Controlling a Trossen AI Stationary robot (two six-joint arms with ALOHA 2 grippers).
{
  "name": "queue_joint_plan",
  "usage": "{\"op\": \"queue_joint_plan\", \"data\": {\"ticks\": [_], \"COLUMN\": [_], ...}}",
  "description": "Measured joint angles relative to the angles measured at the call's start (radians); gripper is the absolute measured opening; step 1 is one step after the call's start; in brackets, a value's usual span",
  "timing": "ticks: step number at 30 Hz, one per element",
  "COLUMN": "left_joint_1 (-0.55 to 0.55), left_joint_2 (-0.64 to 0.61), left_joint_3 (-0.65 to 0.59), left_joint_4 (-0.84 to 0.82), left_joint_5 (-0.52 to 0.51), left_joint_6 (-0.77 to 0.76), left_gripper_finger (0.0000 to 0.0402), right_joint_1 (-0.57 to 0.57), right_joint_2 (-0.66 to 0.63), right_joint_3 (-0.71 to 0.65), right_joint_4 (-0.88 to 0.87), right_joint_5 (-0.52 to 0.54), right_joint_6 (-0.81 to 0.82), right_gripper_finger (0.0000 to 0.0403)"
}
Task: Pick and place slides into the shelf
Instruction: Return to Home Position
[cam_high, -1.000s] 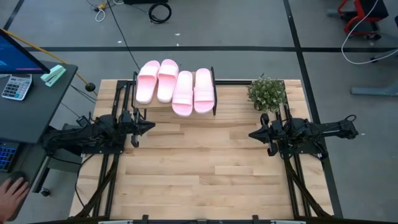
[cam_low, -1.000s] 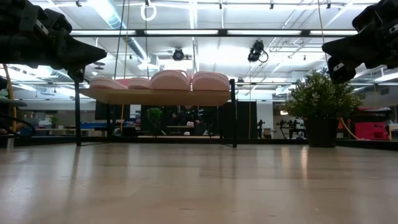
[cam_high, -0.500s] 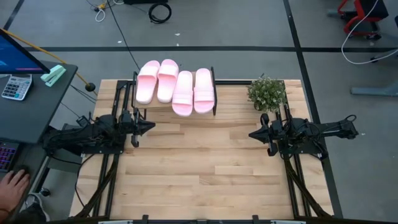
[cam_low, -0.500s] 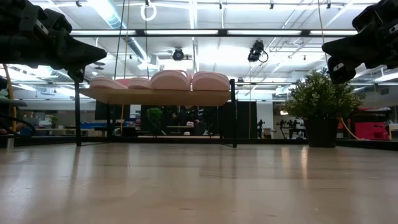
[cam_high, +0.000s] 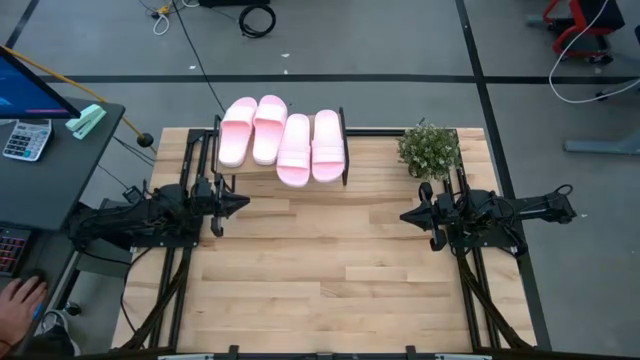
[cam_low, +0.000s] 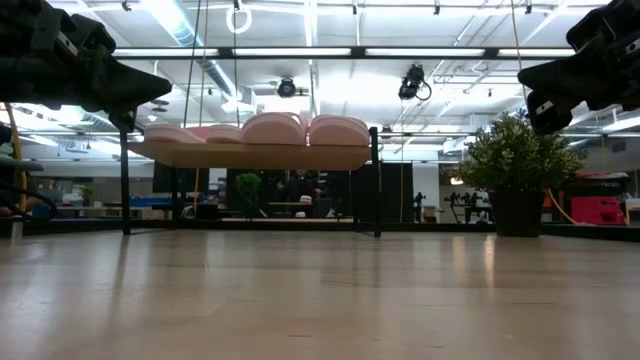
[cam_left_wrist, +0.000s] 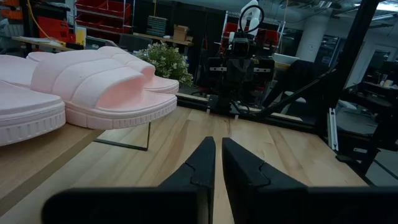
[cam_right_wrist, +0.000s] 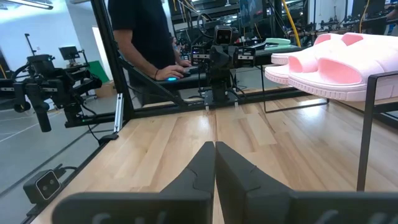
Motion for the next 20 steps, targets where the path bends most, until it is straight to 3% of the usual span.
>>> {"op": "queue_joint_plan", "data": {"ticks": [20], "left_joint_1": [0.000], "left_joint_2": [0.000], "left_joint_3": [0.000], "left_joint_4": [0.000], "left_joint_5": [0.000], "left_joint_6": [0.000], "left_gripper_finger": [0.0035], "right_joint_1": [0.000], "right_joint_2": [0.000], "right_joint_3": [0.000], "right_joint_4": [0.000], "right_joint_5": [0.000], "right_joint_6": [0.000], "right_gripper_finger": [0.0018]}}
